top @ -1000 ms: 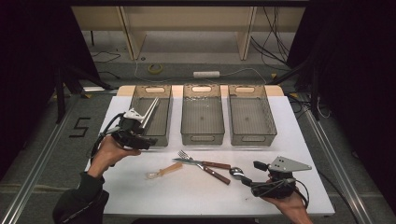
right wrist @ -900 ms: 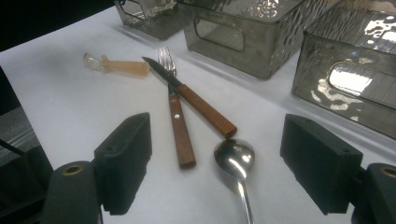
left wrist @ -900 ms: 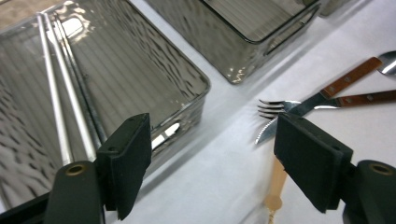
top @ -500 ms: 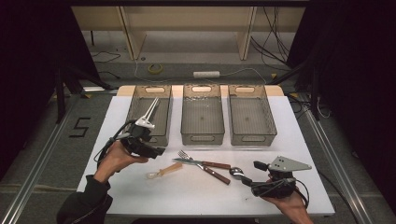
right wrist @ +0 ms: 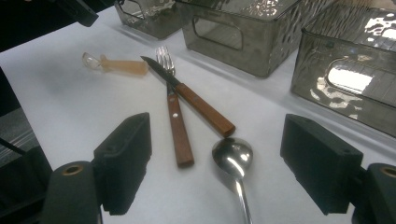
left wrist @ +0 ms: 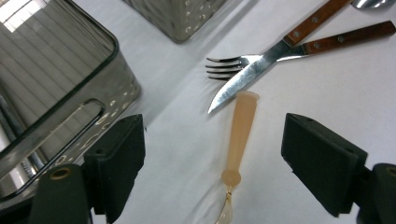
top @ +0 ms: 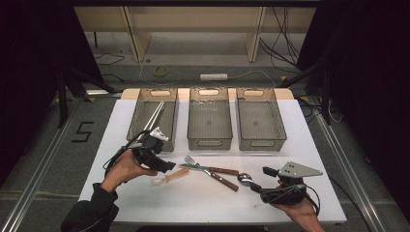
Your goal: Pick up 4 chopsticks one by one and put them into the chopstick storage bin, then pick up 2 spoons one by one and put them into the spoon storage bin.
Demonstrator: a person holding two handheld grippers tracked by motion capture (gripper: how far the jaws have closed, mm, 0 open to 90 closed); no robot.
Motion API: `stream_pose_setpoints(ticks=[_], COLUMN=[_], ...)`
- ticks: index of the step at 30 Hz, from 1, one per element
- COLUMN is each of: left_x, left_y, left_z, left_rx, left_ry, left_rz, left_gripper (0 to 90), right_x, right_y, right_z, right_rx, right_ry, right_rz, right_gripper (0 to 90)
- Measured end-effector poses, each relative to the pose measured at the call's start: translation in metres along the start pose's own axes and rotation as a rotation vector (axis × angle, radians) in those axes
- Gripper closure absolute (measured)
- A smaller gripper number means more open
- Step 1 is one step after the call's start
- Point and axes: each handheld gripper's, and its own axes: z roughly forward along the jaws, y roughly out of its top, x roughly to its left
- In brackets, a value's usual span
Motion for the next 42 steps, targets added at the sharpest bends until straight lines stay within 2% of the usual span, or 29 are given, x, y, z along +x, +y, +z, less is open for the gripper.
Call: stream_pose_setpoints(ticks=[13,20,24,30,35,36,37,41,42], left_x=[-0.01,-0.013,-0.013,-0.014,-0.015,-0.015,-0.017,-0.02,-0.02], left_y=[-0.001,-0.002,-0.003,-0.002,-0.003,-0.004,-0.004,-0.003,-0.003], left_z=[0.018,0.03,0.036,0.04,0.046,0.046,0.048,0.05,0.05], left_rx=[0.075,0.124,0.164,0.185,0.212,0.212,0.212,0.216,0.212], left_ry=[-0.028,-0.021,-0.02,-0.023,-0.022,-0.021,-0.029,-0.031,-0.037], left_rz=[0.032,0.053,0.079,0.083,0.092,0.096,0.1,0.13,0.134], left_gripper=[21.1,21.0,21.0,22.0,24.5,25.9,31.0,35.0,38.7], right_x=[0.0,-0.001,0.0,-0.001,-0.002,-0.002,-0.001,0.0,0.0], right_y=[0.0,-0.001,-0.001,-0.002,-0.002,-0.002,-0.002,-0.002,-0.002], right_z=[-0.001,-0.003,-0.003,-0.003,-0.004,-0.004,-0.004,-0.003,-0.004], right_rx=[-0.002,-0.001,-0.003,0.0,-0.003,-0.002,-0.001,0.002,0.005], right_ry=[-0.002,-0.006,-0.007,-0.004,-0.009,-0.009,-0.01,-0.014,-0.017], right_rz=[0.006,0.003,0.003,0.003,0.004,0.004,0.004,0.0,-0.002], right_gripper=[25.8,25.8,25.8,25.9,25.8,25.8,25.8,25.9,25.9])
